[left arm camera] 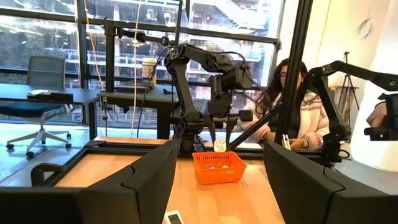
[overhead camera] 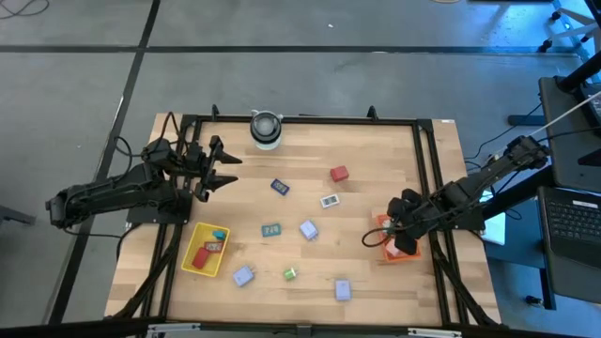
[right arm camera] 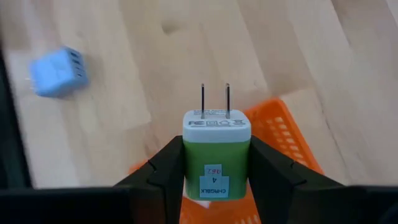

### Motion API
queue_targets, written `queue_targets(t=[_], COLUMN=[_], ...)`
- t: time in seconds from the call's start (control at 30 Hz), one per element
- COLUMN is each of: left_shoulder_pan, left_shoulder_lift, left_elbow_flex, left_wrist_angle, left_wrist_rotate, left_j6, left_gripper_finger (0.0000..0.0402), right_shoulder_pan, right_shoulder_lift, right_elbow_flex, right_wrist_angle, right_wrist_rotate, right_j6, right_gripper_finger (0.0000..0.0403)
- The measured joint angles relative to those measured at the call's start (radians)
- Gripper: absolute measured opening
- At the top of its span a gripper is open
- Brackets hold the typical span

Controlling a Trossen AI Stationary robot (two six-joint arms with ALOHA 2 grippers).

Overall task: Pick & Place Office items
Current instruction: Put the right green charger adapter into the orange basket

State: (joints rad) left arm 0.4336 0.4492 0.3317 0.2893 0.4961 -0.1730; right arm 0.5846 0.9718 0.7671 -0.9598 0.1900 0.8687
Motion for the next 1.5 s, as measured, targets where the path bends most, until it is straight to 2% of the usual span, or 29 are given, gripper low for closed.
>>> queue_targets(t=[0.27,1.1,1.37,1.5], left_shoulder_pan=[0.0,0.0,0.0,0.0], left_shoulder_lift=[0.0,0.0,0.0,0.0], left_elbow_flex=[0.0,0.0,0.0,0.0], left_wrist_angle=[0.0,0.0,-0.001,0.0], left_wrist_rotate=[0.0,-0.001,-0.001,-0.001], left_j6=[0.0,0.001,0.001,0.002], left_gripper_finger=[0.0237,0.0237,0.0237,0.0237], right_shoulder_pan=[0.0,-0.053,-0.054,-0.054], right_shoulder_lift=[0.0,0.0,0.002,0.002], right_elbow_flex=[-0.136,-0.157,-0.244,-0.257], right_wrist_angle=[0.048,0.046,0.168,0.166], right_wrist_rotate=[-0.103,-0.104,-0.138,-0.144], right_j6=[0.046,0.04,0.088,0.085], right_gripper_finger=[0.014,0.014,0.014,0.0146])
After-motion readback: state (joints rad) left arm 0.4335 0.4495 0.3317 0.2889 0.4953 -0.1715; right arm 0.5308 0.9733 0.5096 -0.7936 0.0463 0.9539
